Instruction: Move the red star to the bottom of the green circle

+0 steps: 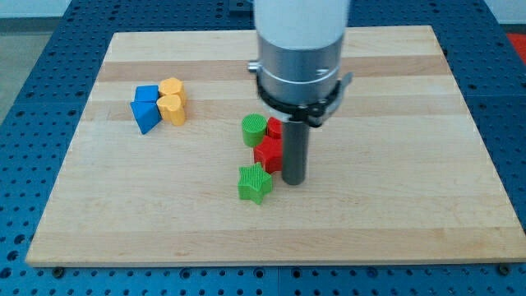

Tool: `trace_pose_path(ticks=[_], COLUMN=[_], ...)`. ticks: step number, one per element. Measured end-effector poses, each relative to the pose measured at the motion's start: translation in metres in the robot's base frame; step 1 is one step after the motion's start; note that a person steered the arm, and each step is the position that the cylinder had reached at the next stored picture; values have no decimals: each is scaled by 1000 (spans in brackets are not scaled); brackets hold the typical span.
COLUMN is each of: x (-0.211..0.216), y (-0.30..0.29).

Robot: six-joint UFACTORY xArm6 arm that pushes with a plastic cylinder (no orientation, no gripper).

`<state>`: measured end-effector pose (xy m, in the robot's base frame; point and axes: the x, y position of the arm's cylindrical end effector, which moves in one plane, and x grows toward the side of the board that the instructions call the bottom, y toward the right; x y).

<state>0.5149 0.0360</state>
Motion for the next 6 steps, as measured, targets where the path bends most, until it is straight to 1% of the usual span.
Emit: trace_pose_path(ticks=[1,4,6], x=[-3,-9,-28], y=[34,13,-9])
